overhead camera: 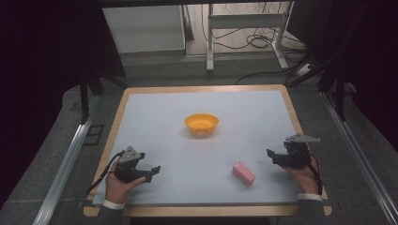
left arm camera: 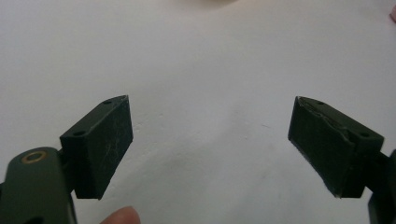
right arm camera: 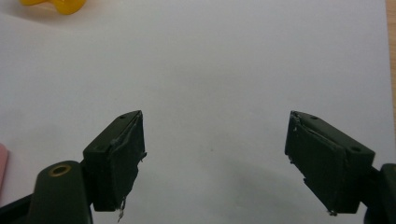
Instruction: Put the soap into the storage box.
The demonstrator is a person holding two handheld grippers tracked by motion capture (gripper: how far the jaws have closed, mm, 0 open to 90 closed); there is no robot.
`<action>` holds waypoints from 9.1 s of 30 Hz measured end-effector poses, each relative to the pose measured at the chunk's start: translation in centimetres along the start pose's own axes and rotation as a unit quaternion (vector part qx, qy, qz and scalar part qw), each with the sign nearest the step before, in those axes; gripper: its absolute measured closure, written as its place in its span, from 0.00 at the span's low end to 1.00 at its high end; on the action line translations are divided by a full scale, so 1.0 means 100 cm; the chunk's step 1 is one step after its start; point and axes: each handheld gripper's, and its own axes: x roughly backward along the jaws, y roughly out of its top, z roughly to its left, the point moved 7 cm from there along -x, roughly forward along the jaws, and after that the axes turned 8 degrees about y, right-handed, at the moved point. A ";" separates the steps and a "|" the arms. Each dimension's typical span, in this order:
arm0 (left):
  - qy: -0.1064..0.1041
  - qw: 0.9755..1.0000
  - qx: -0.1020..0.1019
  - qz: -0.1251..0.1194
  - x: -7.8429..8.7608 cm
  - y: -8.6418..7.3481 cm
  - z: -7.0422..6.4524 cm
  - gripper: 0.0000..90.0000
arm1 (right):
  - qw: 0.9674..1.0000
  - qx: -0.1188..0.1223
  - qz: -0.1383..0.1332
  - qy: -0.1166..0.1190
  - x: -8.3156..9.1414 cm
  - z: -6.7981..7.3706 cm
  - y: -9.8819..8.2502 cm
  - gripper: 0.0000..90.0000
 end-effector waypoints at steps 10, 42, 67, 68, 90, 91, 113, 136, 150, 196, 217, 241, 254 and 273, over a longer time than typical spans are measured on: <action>0.001 1.000 0.001 0.001 0.000 -0.001 0.003 0.16 | 1.000 0.012 -0.001 0.004 0.013 0.006 0.007 0.25; 0.002 1.000 -0.002 0.000 0.007 0.002 0.001 0.16 | 0.993 0.077 0.033 0.082 0.028 0.079 0.028 0.31; 0.003 1.000 -0.009 0.004 0.003 0.001 -0.003 0.16 | 0.976 0.111 0.133 0.133 0.005 0.132 0.005 0.35; 0.003 1.000 -0.009 0.004 0.003 0.001 -0.003 0.16 | 0.975 0.111 0.141 0.133 0.003 0.133 0.003 0.35; 0.001 1.000 -0.007 0.003 0.003 0.001 -0.003 0.16 | 0.964 0.107 0.219 0.102 -0.023 0.135 -0.013 0.66; 0.001 1.000 -0.008 0.003 0.003 0.001 -0.003 0.16 | 0.965 0.106 0.218 0.096 -0.023 0.133 -0.012 0.66; -0.003 1.000 -0.008 0.012 -0.002 -0.002 -0.006 0.16 | 0.978 0.075 0.157 0.114 0.007 0.109 0.004 0.66; -0.002 1.000 -0.008 0.008 0.004 -0.001 -0.006 0.16 | 0.981 0.084 0.125 0.124 0.001 0.097 0.047 0.66; 0.000 1.000 -0.008 0.006 0.005 -0.001 -0.005 0.16 | 0.977 0.109 0.123 0.133 -0.017 0.101 0.083 0.66; -0.010 1.000 0.006 -0.008 0.014 0.001 -0.001 0.16 | 0.974 0.141 0.110 0.141 -0.053 0.106 0.149 0.66; -0.011 1.000 0.005 -0.007 0.013 0.001 -0.001 0.16 | 0.971 0.159 0.110 0.143 -0.069 0.113 0.170 0.66; -0.015 1.000 0.003 -0.005 0.012 0.000 -0.003 0.16 | 0.963 0.192 0.119 0.147 -0.099 0.126 0.187 0.66; -0.017 1.000 0.001 -0.005 0.012 0.000 -0.003 0.16 | 0.953 0.221 0.130 0.162 -0.122 0.137 0.192 0.66; -0.018 1.000 0.000 -0.005 0.012 0.001 -0.004 0.16 | 0.936 0.255 0.170 0.172 -0.165 0.144 0.183 0.66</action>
